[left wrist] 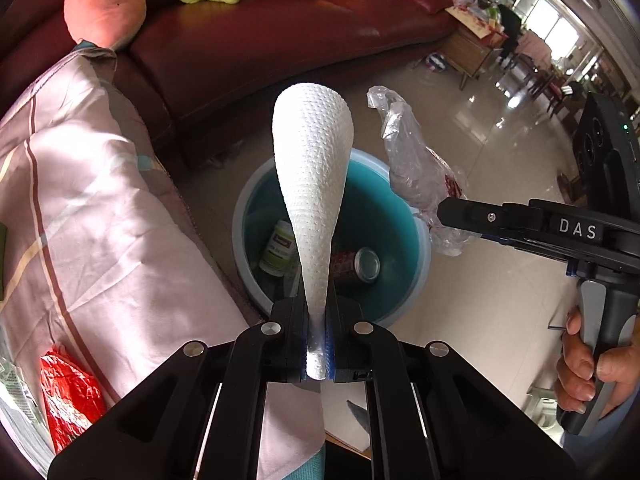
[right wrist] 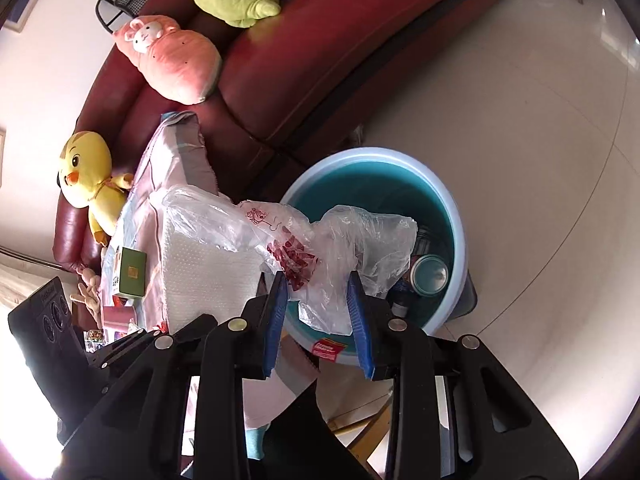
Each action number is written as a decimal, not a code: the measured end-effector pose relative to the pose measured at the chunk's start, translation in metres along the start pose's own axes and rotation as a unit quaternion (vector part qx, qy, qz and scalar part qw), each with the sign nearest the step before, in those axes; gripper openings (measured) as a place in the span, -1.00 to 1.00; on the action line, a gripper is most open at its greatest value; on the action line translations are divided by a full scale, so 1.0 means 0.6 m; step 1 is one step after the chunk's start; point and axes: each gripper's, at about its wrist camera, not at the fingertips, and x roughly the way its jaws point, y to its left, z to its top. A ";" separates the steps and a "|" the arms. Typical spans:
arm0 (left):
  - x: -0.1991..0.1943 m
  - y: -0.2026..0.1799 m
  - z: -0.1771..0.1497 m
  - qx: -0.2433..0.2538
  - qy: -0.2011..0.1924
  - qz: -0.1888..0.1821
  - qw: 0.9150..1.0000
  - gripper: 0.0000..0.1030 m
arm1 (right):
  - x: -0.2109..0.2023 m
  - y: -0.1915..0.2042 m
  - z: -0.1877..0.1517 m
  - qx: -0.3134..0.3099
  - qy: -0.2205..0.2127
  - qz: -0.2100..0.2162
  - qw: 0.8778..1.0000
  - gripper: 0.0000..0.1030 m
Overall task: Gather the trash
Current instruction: 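Carry the towel and plastic bag over the bucket and release them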
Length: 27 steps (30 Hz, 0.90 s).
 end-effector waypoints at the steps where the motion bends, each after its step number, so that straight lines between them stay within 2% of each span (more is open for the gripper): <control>1: 0.009 -0.002 0.002 0.000 0.007 -0.001 1.000 -0.84 | 0.003 -0.003 0.000 0.002 0.002 -0.001 1.000 -0.41; 2: 0.016 -0.002 -0.003 -0.001 0.013 0.000 1.000 -0.78 | 0.006 -0.006 0.001 0.005 0.005 -0.001 1.000 -0.41; 4: 0.032 -0.007 -0.003 -0.001 0.021 0.002 1.000 -0.54 | 0.011 -0.013 0.003 0.010 0.008 -0.002 1.000 -0.41; 6: 0.045 -0.012 -0.002 -0.001 0.024 0.007 1.000 -0.17 | 0.017 -0.019 0.006 0.014 0.011 -0.002 1.000 -0.41; 10: 0.059 -0.010 -0.005 -0.003 0.029 0.016 0.999 0.09 | 0.027 -0.028 0.010 0.021 0.018 -0.004 1.000 -0.41; 12: 0.057 -0.007 -0.007 -0.007 0.027 0.022 0.999 0.35 | 0.031 -0.030 0.010 0.023 0.021 -0.005 0.999 -0.40; 15: 0.049 0.004 -0.010 -0.015 0.019 0.028 0.999 0.57 | 0.039 -0.030 0.012 0.024 0.025 -0.006 0.999 -0.40; 17: 0.046 0.010 -0.012 -0.020 0.015 0.032 0.999 0.65 | 0.044 -0.028 0.013 0.024 0.027 -0.006 0.999 -0.40; 22: 0.033 0.028 -0.018 -0.030 0.008 0.041 0.999 0.69 | 0.061 -0.018 0.011 0.019 0.039 -0.005 0.999 -0.36; 24: 0.028 0.036 -0.019 -0.034 0.004 0.042 0.999 0.71 | 0.069 -0.013 0.012 0.016 0.045 -0.004 0.999 -0.23; 26: 0.025 0.049 -0.019 -0.038 0.002 0.043 0.998 0.74 | 0.074 -0.008 0.013 0.017 0.050 -0.002 0.999 0.13; 27: 0.023 0.054 -0.022 -0.039 0.001 0.043 0.998 0.75 | 0.077 -0.006 0.013 0.018 0.052 -0.001 0.998 0.18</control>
